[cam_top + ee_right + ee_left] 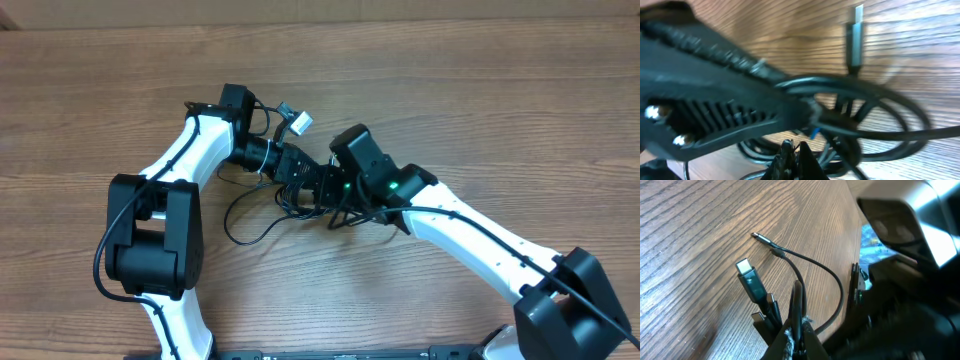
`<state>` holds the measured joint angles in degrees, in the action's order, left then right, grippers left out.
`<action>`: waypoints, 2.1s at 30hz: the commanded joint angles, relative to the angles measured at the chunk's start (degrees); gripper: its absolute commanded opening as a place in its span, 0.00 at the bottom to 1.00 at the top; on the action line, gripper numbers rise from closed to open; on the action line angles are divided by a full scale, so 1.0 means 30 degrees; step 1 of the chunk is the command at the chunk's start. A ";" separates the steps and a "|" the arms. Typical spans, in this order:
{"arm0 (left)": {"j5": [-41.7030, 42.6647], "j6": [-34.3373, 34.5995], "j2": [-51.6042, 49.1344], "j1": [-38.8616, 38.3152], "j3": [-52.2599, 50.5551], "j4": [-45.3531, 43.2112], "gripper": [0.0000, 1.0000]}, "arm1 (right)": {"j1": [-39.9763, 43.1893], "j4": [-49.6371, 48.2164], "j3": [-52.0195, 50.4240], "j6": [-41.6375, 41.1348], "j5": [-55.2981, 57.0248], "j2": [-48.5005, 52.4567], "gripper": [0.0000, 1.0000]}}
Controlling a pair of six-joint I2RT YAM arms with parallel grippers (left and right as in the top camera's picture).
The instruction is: Untangle cables
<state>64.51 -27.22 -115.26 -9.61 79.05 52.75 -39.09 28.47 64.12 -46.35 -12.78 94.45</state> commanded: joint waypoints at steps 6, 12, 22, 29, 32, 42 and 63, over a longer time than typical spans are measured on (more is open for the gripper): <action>0.0612 -0.0284 -0.0204 0.0073 0.0415 0.0102 0.04 | -0.0160 0.0845 -0.0066 0.0350 0.2098 -0.0007 0.04; 0.0619 -0.0284 -0.0204 0.0073 0.0415 0.0131 0.04 | -0.0160 0.0940 -0.0066 0.0379 0.2900 -0.0007 0.04; 0.0692 -0.0284 -0.0204 0.0073 0.0415 0.0168 0.04 | -0.0204 0.0073 -0.0073 -0.0590 0.2878 -0.0007 0.04; 0.0867 -0.0284 -0.0204 0.0066 0.0415 0.0197 0.04 | -0.0663 -0.0270 -0.0073 -0.1137 0.2827 -0.0007 0.04; 0.0874 -0.0284 -0.0204 0.0066 0.0415 0.0189 0.04 | -0.0903 -0.0270 -0.0073 -0.1137 0.2973 -0.0007 0.04; 0.0809 -0.0270 -0.0204 0.0073 0.0415 0.0182 0.04 | -0.0984 -0.0168 -0.0066 0.1676 0.2346 -0.0117 0.04; -0.8794 1.9875 -0.0204 0.0058 0.0415 -0.1887 0.04 | -0.1821 0.0379 0.0073 1.3172 -0.3920 -0.4816 0.68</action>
<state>40.14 25.93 -115.26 -9.61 79.13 47.27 -42.87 29.98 64.12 -13.34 -21.45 78.81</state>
